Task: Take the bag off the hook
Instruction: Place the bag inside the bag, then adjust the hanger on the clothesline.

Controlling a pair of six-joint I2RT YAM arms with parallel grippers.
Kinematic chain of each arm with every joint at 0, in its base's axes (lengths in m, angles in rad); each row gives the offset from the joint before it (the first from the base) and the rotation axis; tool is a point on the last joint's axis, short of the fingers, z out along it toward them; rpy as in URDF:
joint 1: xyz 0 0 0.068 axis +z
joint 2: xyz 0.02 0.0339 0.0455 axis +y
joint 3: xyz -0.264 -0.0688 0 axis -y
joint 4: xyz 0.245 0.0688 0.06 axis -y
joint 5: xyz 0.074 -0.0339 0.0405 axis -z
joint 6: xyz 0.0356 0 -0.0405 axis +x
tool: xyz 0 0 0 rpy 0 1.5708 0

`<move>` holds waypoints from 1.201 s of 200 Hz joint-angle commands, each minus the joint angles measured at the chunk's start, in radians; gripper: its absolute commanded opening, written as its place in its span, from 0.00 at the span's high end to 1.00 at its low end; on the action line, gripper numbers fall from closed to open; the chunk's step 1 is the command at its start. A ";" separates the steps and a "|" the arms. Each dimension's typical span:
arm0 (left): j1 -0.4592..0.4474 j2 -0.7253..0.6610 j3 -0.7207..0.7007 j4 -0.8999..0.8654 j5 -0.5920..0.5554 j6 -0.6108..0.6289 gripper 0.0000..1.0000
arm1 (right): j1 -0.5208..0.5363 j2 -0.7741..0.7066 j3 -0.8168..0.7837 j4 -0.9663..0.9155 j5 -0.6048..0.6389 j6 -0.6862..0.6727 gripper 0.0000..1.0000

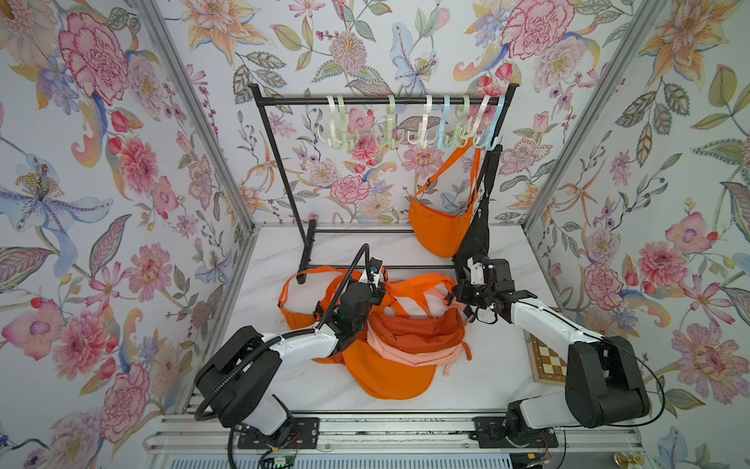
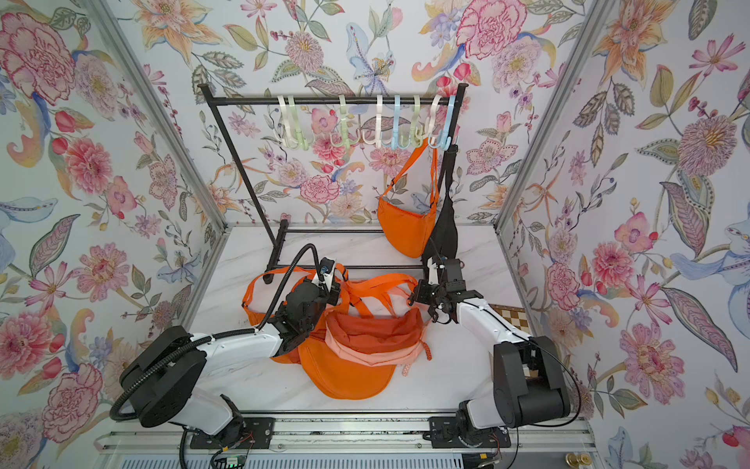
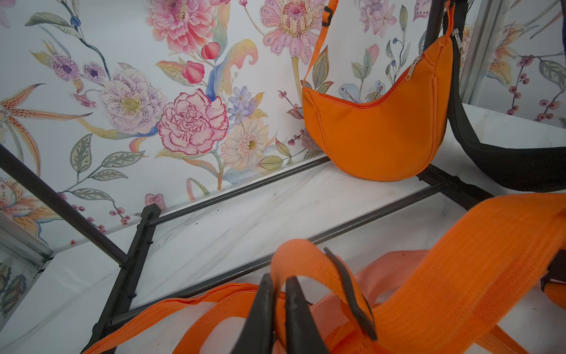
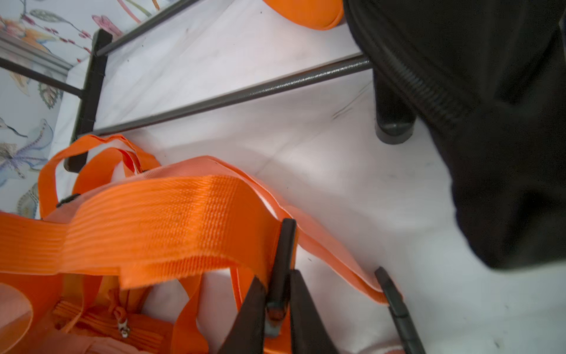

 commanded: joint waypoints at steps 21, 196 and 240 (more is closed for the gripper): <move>0.003 -0.008 -0.037 0.095 0.021 -0.021 0.52 | 0.008 -0.027 0.031 0.058 0.038 -0.043 0.33; -0.013 -0.514 -0.227 -0.011 0.087 -0.126 0.09 | -0.014 0.219 0.803 0.064 0.069 -0.210 0.42; -0.013 -0.567 -0.299 0.010 0.079 -0.136 0.09 | -0.055 0.425 1.137 -0.095 0.055 -0.200 0.69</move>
